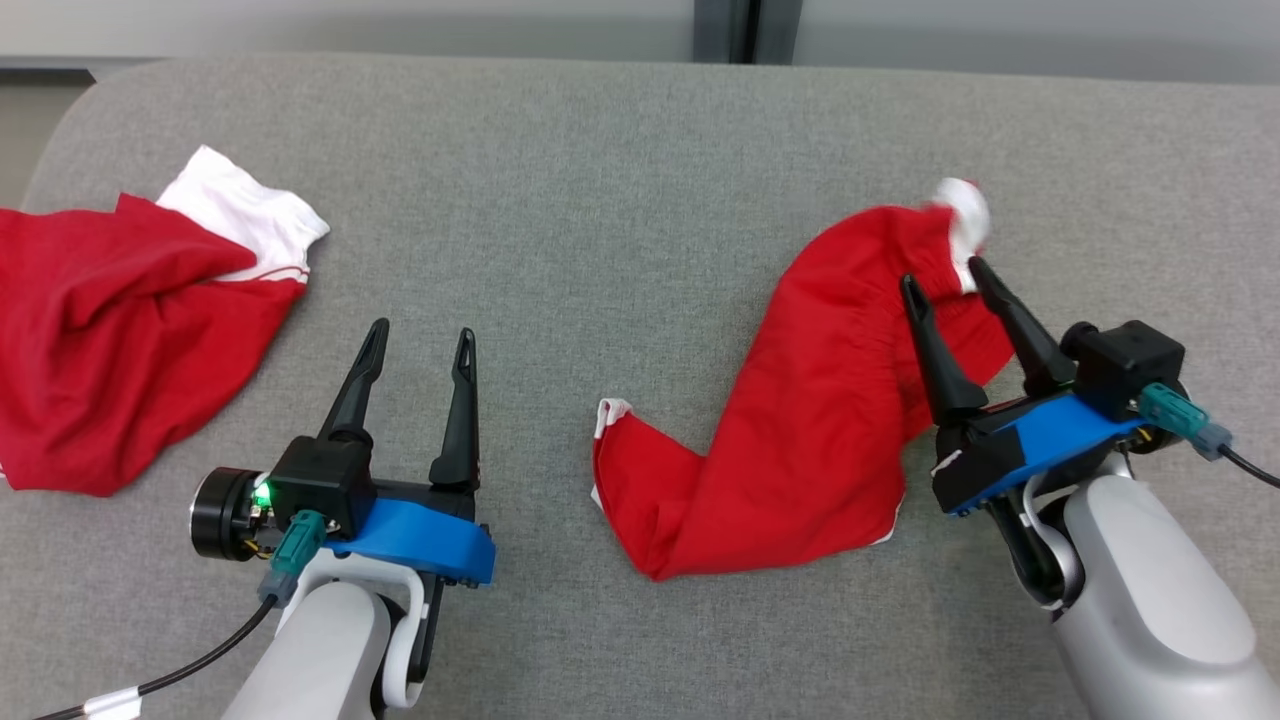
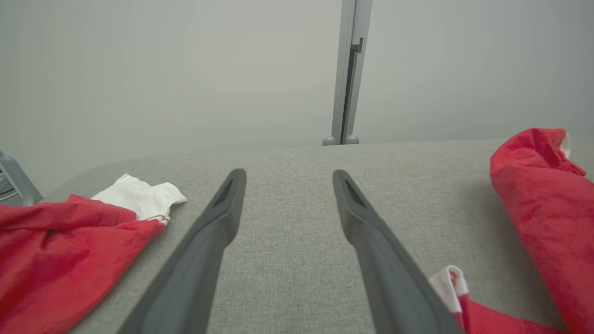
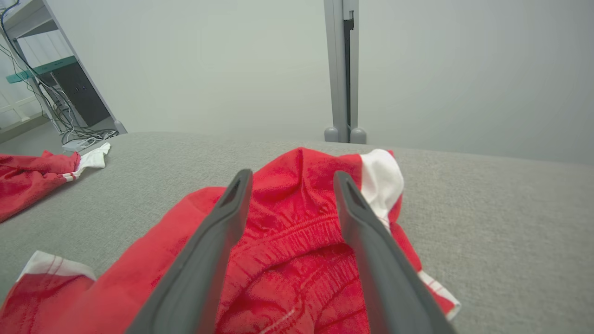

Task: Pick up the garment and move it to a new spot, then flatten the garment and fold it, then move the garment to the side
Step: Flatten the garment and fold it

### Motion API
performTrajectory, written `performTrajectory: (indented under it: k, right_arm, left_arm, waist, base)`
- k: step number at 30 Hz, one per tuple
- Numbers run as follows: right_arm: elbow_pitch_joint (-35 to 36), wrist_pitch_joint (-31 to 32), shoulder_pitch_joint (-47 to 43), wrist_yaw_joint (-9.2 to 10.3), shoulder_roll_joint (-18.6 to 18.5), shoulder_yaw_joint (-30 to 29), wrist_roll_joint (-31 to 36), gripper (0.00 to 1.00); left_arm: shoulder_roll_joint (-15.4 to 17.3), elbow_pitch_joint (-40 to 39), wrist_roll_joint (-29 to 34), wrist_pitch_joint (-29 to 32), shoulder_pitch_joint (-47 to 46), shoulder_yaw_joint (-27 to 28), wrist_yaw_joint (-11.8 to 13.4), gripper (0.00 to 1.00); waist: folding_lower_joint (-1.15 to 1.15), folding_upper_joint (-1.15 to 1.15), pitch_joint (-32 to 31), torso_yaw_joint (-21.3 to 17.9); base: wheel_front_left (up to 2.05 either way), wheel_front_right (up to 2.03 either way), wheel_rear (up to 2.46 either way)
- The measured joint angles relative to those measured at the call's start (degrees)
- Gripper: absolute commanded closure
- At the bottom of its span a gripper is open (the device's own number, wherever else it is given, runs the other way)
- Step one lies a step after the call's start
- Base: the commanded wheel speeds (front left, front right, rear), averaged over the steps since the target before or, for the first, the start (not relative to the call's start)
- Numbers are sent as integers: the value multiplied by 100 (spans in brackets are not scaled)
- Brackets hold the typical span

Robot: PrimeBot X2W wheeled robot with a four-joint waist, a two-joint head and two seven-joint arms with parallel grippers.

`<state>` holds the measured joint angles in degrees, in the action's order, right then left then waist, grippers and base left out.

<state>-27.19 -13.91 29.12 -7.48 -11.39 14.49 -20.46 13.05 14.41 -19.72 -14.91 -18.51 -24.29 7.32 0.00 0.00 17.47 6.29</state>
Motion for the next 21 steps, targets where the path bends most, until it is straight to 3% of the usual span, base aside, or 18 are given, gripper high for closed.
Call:
performTrajectory:
  k: [4, 9, 21]
  right_arm:
    - [165, -93, -276, 0, -60, -254, 32, 0]
    - [935, -112, -1119, 0, -67, -877, 227, 0]
    - [2127, 27, -2616, 0, 281, -1495, 586, 0]
  left_arm:
    - [-4, 41, 7, -7, 83, 63, -29, 0]
    - [44, 49, 5, -7, 342, 158, -26, 0]
    - [207, -35, -46, -7, 942, 294, 30, 0]
  waist:
    - [0, 0, -206, -53]
    - [-1, 0, -522, -183]
    - [-2, -1, -1125, -494]
  base:
    - [0, 0, 0]
    - [0, 0, 0]
    - [0, 0, 0]
